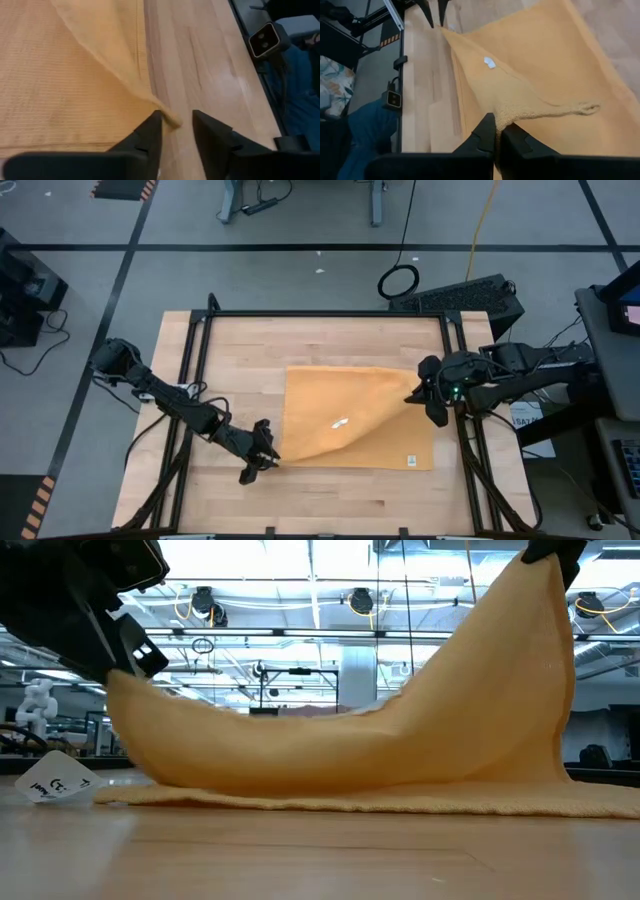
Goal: Roll towel
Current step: Fold the yellow towel in
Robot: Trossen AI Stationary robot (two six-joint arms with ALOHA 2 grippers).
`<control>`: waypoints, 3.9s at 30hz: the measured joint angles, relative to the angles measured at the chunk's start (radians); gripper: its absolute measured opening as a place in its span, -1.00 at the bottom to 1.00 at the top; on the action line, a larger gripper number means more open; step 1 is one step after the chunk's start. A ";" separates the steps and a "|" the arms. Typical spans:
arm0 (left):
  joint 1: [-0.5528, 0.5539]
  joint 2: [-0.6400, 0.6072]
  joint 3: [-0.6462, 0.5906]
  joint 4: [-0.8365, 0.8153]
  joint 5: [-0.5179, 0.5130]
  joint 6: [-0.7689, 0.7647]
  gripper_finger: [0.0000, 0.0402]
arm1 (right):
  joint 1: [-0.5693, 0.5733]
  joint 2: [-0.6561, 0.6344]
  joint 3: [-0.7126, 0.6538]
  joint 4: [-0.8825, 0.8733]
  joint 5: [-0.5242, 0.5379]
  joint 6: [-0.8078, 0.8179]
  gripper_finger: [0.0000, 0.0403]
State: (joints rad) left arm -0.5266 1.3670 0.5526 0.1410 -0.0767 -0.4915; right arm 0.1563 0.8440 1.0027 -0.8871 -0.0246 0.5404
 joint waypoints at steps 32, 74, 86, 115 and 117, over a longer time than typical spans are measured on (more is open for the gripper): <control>-0.020 0.001 -0.003 -0.035 -0.237 -0.080 -0.10 | 0.102 0.002 0.000 -0.031 0.082 0.062 -1.00; 0.057 -0.050 -0.004 0.054 -0.707 0.293 -0.96 | 0.270 -0.070 0.000 -0.238 0.283 0.217 -1.00; 0.056 -0.158 -0.004 0.060 -0.769 0.498 -0.97 | 0.517 0.040 0.000 -0.258 0.234 0.464 -1.00; 0.033 -0.178 -0.004 0.004 -0.615 0.503 -0.95 | 0.769 0.588 -0.001 -0.382 0.345 0.542 -1.00; 0.057 -0.181 -0.004 0.072 -0.684 0.609 -0.95 | 0.759 0.549 -0.002 -0.458 0.442 0.554 -1.00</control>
State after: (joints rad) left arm -0.4694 1.1858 0.5488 0.2128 -0.7606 0.1174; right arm 0.9157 1.3930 1.0012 -1.3450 0.4170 1.0947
